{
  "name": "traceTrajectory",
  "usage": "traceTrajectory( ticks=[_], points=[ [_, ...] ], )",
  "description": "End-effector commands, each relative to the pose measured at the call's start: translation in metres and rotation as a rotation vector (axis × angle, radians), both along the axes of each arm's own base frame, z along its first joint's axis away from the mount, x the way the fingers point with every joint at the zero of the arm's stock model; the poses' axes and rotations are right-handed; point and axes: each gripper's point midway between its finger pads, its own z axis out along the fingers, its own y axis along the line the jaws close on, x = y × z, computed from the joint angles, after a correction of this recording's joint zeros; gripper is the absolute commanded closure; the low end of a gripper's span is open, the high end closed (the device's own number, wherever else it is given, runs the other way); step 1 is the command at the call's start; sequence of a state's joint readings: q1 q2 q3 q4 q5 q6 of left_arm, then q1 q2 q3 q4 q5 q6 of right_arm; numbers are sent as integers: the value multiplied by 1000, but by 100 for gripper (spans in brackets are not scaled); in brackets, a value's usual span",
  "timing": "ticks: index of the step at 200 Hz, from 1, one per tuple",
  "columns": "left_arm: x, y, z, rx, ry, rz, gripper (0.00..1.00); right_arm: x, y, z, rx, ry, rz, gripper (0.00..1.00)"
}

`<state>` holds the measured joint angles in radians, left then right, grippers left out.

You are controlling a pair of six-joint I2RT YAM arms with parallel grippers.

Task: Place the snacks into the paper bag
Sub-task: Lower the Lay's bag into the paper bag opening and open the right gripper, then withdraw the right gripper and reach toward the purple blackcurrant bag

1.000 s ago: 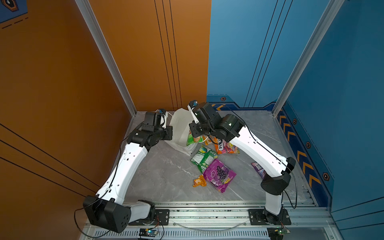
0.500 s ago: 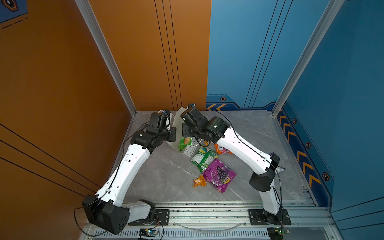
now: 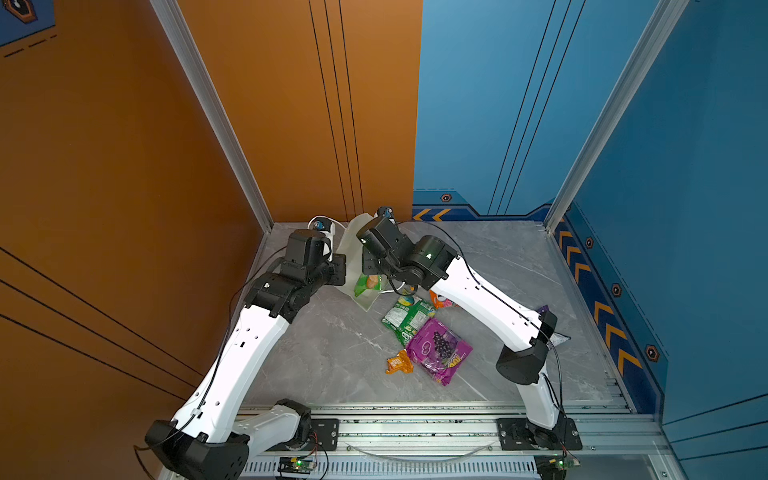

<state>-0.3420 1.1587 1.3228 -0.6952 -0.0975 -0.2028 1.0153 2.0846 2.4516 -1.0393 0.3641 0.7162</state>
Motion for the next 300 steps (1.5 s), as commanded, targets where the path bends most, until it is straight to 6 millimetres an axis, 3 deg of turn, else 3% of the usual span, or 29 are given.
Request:
traceTrajectory(
  ticks=[1,28,85,138,143,182,234,265,300],
  points=[
    [3,-6,-2,-11,-6,-8,100,-3,11,-3,20,1,-6,100],
    [4,-12,-7,-18,13,-31,100,-3,19,-23,9,40,-2,100],
    [3,-23,-10,-29,29,-71,100,8,0,-43,-28,70,-64,100],
    [5,-19,-13,-16,34,-45,100,9,-13,-56,-75,68,-110,94],
    [6,-18,-14,-15,34,-42,100,7,-18,-43,-53,55,-113,93],
    [8,-12,-16,-1,38,-15,100,6,-22,-34,-45,40,-116,84],
    [10,-3,-19,24,49,24,100,2,-26,-13,-41,-8,-88,62],
    [11,3,-20,27,52,47,100,-6,-24,11,-28,-53,3,56],
    [13,11,-20,32,58,71,100,-26,-21,55,42,-149,163,52]
  ],
)
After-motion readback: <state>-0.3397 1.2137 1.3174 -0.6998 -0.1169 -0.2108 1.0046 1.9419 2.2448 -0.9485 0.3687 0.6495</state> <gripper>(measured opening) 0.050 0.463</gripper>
